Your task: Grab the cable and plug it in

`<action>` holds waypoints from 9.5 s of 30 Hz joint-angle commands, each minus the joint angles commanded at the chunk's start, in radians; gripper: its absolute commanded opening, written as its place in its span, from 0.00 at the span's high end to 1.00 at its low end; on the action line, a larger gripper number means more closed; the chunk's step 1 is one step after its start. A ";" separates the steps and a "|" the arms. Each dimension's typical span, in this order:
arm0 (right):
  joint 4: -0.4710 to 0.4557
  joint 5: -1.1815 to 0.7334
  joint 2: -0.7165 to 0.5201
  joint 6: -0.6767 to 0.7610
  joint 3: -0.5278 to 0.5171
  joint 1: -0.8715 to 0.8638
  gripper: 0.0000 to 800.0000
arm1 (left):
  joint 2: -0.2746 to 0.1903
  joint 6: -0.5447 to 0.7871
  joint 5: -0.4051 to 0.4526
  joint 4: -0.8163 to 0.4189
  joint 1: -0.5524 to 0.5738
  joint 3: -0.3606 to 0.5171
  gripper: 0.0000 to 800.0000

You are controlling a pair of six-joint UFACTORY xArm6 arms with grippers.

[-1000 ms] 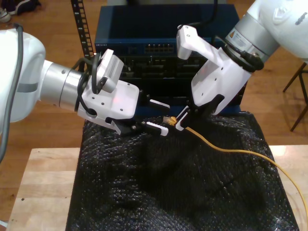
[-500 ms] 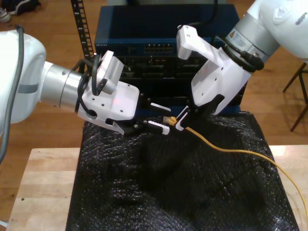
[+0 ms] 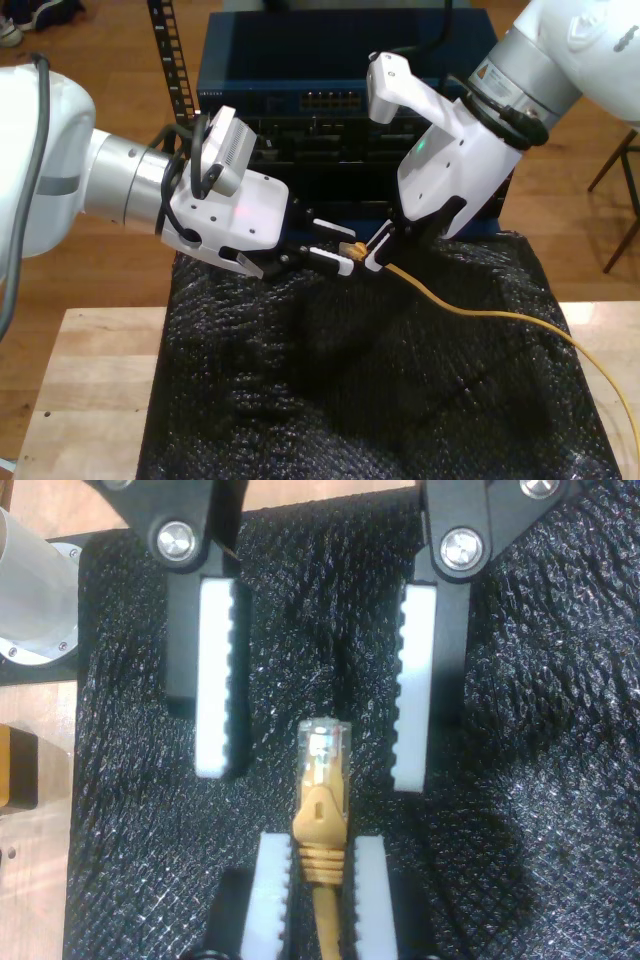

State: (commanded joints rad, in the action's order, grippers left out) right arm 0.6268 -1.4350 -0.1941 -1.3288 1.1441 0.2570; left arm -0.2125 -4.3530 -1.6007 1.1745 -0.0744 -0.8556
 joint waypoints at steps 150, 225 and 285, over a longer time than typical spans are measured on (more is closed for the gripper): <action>0.023 0.238 -0.428 -0.376 -0.201 0.023 0.02 | 0.193 -0.129 -0.308 0.170 -0.170 0.015 0.99; 0.020 0.895 -0.580 -0.502 -0.519 0.396 0.41 | 0.330 -0.319 -0.695 0.307 -0.193 0.025 0.99; 0.021 0.899 -0.577 -0.496 -0.517 0.423 0.69 | 0.344 -0.345 -0.721 0.305 -0.186 0.026 0.99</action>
State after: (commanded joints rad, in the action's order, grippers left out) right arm 0.6483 -0.5359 -0.7710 -1.8243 0.6270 0.6805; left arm 0.1312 -4.6982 -2.3219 1.4799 -0.2601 -0.8295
